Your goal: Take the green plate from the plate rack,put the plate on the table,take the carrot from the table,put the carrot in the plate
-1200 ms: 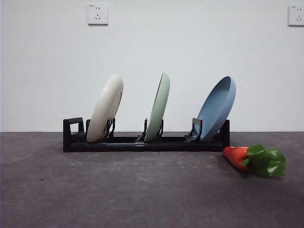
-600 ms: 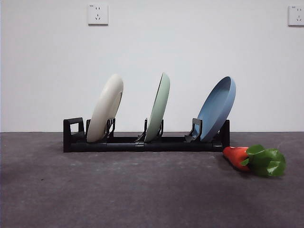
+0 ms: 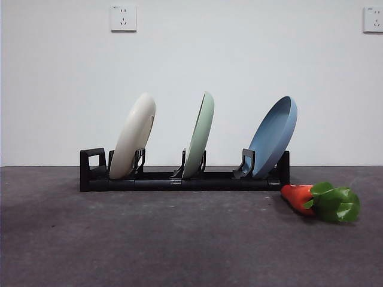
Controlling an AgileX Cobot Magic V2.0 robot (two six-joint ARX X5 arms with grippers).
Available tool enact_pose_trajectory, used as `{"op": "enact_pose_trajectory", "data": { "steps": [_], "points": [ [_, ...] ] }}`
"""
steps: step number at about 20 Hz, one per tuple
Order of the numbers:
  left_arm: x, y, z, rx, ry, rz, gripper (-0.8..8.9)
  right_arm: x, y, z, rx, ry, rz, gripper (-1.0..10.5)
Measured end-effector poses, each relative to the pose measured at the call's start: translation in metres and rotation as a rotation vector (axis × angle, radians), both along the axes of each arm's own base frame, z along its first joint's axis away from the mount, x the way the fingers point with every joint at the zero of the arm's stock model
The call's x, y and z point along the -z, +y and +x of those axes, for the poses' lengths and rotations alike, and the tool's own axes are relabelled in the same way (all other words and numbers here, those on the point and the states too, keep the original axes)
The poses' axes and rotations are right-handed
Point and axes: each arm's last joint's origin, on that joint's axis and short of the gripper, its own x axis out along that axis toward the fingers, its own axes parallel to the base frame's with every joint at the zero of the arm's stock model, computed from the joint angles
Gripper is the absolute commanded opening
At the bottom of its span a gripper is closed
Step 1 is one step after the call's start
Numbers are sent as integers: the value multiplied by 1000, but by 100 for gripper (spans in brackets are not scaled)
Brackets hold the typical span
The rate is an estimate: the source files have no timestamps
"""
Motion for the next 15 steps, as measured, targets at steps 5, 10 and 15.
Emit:
{"op": "enact_pose_trajectory", "data": {
  "steps": [5,10,15],
  "points": [
    [-9,-3,9,104,71,24,18,-8,5,-3,-109,8,18,11],
    [-8,-3,12,103,95,20,594,-7,5,-3,-100,13,15,674],
    [-10,-3,11,103,84,19,594,-6,6,2,-95,36,18,661]
  ]
}}
